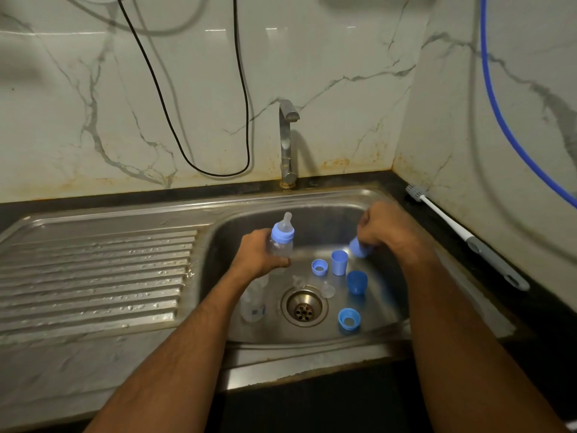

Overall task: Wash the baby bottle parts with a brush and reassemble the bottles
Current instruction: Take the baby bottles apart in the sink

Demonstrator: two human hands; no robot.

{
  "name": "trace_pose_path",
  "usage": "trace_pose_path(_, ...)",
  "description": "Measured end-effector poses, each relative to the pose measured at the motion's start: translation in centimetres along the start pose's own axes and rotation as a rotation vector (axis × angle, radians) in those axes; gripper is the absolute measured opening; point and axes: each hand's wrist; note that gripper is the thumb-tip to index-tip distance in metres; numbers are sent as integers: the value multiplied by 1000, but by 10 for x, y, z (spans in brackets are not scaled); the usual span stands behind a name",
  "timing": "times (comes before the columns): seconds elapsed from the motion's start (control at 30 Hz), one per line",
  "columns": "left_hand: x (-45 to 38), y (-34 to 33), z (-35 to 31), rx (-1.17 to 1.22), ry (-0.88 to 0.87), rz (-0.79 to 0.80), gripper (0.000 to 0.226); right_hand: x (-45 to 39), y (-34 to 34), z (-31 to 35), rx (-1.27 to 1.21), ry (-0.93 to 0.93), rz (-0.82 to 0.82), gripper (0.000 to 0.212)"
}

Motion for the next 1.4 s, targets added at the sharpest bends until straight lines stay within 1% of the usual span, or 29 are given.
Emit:
trace_pose_path(0.03,0,0,0,0,3,-1,57,-2,-6,-2,95,-10,40,8)
trace_pose_path(0.13,1,1,1,9,-4,-9,56,-3,-21,-2,307,-40,163,19)
trace_pose_path(0.2,2,1,1,8,-15,-18,55,-1,-29,-4,416,-65,220,20)
trace_pose_path(0.27,2,1,0,11,-18,-17,56,0,-39,-9,416,-90,253,38)
trace_pose_path(0.3,2,1,0,14,-19,-14,56,-1,-44,-14,395,-99,272,43)
trace_pose_path(0.4,1,0,-1,23,-19,-7,58,3,-50,-20,329,-128,328,45)
trace_pose_path(0.47,1,0,-1,26,-20,-8,59,4,-51,-21,329,-125,350,47)
trace_pose_path(0.6,0,0,-2,32,-19,-9,59,5,-57,-24,395,-113,334,36)
trace_pose_path(0.7,0,-1,-1,33,-18,-6,59,5,-59,-24,397,-94,314,35)
trace_pose_path(0.73,-1,-1,-1,33,-18,-9,59,4,-58,-23,372,-104,284,35)
trace_pose_path(0.8,-1,-2,0,28,-21,-16,59,-2,-53,-20,284,-113,150,32)
trace_pose_path(0.87,-2,-2,1,20,-29,-25,60,-12,-49,-16,48,-100,22,20)
trace_pose_path(0.93,-2,-3,1,10,-36,-42,62,-19,-50,-7,-329,-49,22,14)
trace_pose_path(1.0,-2,-3,1,-9,-39,-61,64,-15,-50,8,-653,53,75,25)
trace_pose_path(1.03,-1,-2,0,-22,-46,-64,63,-9,-48,16,-739,111,98,33)
trace_pose_path(1.1,0,-1,-1,-64,-82,-67,60,3,-47,32,-789,200,154,47)
trace_pose_path(1.17,2,0,-2,-102,-136,-68,56,14,-49,43,-722,210,232,61)
trace_pose_path(1.23,3,0,-4,-137,-180,-64,56,19,-54,49,-606,204,262,74)
trace_pose_path(1.3,3,0,-7,-177,-203,-60,58,20,-59,51,-561,219,241,77)
trace_pose_path(1.4,3,0,-11,-200,-230,-73,65,18,-60,50,-593,169,220,69)
Point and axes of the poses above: each hand's wrist, its own x-axis away from the middle knuckle, its own y-axis out of the back of the hand, z = x × y, and after that the axes turned 9 degrees about -y, right-handed
